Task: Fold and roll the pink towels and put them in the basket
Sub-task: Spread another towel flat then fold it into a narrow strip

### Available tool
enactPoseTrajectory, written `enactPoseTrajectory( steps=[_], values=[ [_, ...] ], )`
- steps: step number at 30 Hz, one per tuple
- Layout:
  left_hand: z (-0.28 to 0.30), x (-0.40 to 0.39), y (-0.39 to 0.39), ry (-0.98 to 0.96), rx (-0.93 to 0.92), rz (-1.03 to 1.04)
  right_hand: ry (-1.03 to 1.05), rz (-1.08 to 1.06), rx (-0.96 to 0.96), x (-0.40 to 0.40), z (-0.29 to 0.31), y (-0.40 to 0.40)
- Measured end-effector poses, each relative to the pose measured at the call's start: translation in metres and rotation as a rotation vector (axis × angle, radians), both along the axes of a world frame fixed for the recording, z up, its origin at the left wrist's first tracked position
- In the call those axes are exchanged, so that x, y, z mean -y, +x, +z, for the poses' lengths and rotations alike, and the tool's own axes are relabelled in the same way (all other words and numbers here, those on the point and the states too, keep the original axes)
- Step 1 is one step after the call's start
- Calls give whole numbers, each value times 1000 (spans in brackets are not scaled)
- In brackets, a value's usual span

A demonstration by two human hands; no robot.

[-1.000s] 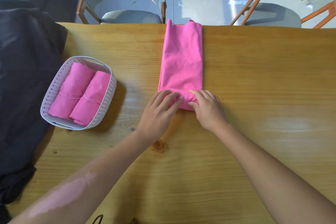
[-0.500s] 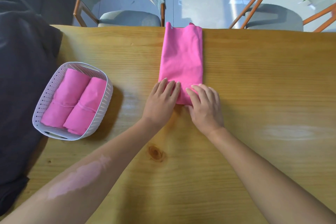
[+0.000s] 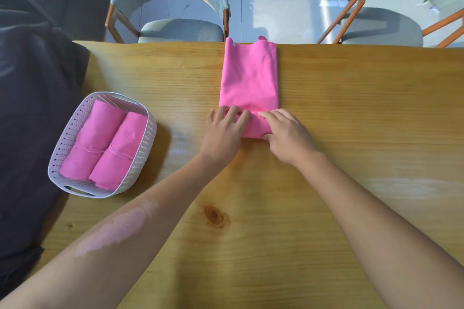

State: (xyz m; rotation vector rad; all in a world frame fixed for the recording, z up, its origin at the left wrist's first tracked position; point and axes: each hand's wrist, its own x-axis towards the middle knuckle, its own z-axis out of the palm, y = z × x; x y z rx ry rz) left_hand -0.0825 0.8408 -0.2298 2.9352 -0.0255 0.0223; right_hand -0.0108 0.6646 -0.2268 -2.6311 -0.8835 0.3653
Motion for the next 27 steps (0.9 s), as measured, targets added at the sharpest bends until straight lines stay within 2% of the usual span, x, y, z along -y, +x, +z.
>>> enactPoseTrajectory(
  steps=[3, 11, 20, 24, 27],
  values=[
    [2, 1, -14, -159, -43, 18, -10, -6, -76, 4, 4, -8],
    [2, 15, -95, -333, -132, 87, 60, -48, -337, 31, 7, -75],
    [9, 14, -162, -456, -258, 93, 309, -329, -568, 55, 3, -152],
    [10, 17, -175, -534, -324, 166, 350, -505, -536, 56, 1, -174],
    [10, 24, -178, -619, -278, 288, 371, -563, -460, 56, 2, -182]
  ],
)
